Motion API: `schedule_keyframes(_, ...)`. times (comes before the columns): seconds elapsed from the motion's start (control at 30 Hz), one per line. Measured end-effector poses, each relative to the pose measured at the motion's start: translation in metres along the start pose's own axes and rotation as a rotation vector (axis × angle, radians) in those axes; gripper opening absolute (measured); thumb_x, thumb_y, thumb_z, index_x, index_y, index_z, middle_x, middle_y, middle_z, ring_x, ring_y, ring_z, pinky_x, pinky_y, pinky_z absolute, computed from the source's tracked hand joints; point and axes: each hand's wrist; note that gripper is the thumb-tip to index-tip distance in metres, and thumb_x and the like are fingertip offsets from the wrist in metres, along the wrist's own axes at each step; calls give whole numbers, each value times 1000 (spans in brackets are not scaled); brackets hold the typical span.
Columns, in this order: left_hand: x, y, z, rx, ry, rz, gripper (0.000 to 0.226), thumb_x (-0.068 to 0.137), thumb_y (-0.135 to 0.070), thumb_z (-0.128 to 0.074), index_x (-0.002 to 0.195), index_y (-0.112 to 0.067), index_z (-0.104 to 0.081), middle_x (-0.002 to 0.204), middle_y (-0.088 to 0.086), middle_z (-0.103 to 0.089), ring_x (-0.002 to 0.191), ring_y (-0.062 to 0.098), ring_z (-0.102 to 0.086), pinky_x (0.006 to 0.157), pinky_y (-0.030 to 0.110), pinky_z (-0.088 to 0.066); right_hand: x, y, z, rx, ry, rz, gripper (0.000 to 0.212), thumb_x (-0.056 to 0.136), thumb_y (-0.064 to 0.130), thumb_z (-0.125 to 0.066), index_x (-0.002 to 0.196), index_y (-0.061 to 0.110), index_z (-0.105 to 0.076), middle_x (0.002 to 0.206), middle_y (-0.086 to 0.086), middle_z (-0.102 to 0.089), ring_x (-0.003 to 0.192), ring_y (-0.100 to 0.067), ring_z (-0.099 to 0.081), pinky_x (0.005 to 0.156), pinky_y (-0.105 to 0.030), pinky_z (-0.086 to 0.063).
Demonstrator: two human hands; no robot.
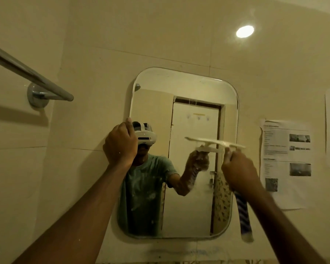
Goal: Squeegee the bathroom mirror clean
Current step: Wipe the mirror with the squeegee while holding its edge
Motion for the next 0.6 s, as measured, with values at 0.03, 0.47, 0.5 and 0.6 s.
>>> schedule_keyframes(0.03, -1, 1, 0, 9, -2, -3, 56, 102, -43, -27, 79, -9, -64, 72, 9, -67, 58, 18, -54, 53, 25, -36, -11, -5, -5, -25, 18, -10, 44, 103, 34, -28, 78, 12, -57, 56, -4, -57, 36, -8, -49, 35, -19, -39)
schedule_keyframes(0.47, -10, 7, 1, 54, -20, -31, 53, 102, -40, -30, 71, -9, -59, 64, 5, -59, 53, 22, -53, 50, 24, -33, 115, 77, 76, -89, -106, 41, 29, 101, 29, -36, 86, 8, -49, 69, -7, -55, 50, -20, -58, 46, -31, -54)
schedule_keyframes(0.5, -10, 7, 1, 52, -16, -23, 54, 102, -41, -30, 71, -9, -59, 65, 6, -60, 54, 24, -55, 50, 26, -36, 112, 74, 72, -88, -94, 29, 30, 101, 29, -36, 81, 10, -48, 68, -7, -55, 49, -19, -57, 44, -30, -52)
schedule_keyframes(0.6, -10, 6, -1, 32, -10, 17, 56, 102, -44, -27, 73, -9, -61, 68, 8, -64, 57, 25, -58, 52, 28, -43, 79, 47, 50, -98, -59, 25, 35, 103, 31, -33, 73, 17, -46, 64, -7, -57, 44, -15, -56, 38, -26, -48)
Point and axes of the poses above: each hand's wrist, its own x-axis towards the middle knuckle, its own z-axis out of the back of the hand, y = z × x
